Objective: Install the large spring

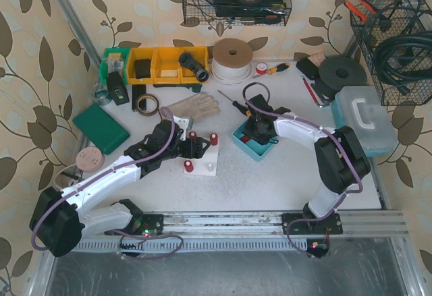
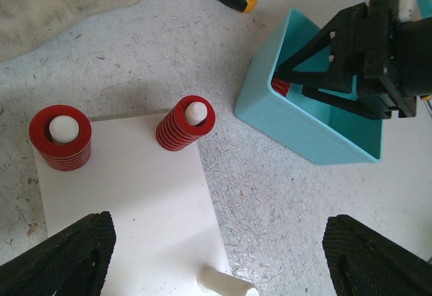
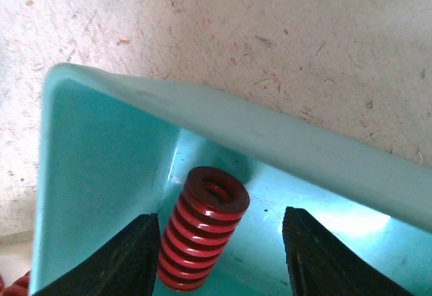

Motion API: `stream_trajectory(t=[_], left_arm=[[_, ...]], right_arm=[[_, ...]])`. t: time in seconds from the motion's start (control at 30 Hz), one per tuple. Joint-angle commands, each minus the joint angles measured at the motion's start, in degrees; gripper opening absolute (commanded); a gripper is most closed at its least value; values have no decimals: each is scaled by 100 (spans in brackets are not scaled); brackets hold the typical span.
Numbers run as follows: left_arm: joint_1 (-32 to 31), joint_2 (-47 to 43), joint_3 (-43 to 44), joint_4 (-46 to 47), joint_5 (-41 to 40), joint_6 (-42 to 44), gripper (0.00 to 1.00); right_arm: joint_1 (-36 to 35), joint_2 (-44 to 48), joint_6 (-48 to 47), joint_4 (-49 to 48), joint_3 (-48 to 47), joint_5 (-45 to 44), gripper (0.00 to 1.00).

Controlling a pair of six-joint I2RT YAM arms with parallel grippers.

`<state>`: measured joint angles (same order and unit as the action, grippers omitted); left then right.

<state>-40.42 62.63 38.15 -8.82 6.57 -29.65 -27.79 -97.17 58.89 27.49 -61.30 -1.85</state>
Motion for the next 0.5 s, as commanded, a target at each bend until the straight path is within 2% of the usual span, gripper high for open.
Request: stream_trajectory(t=[0.0,0.37,0.47], left_arm=[[43,-66,53,161,46,38,86],[39,-19,69,159,41,32,86],[43,-5,85,148,45,30,86]], right_arm=[[-59,22,-58,196,54,-152,51],[-203,-543,133,46,-101,-40,51],[-208,-611,161,20,-52,-63,46]])
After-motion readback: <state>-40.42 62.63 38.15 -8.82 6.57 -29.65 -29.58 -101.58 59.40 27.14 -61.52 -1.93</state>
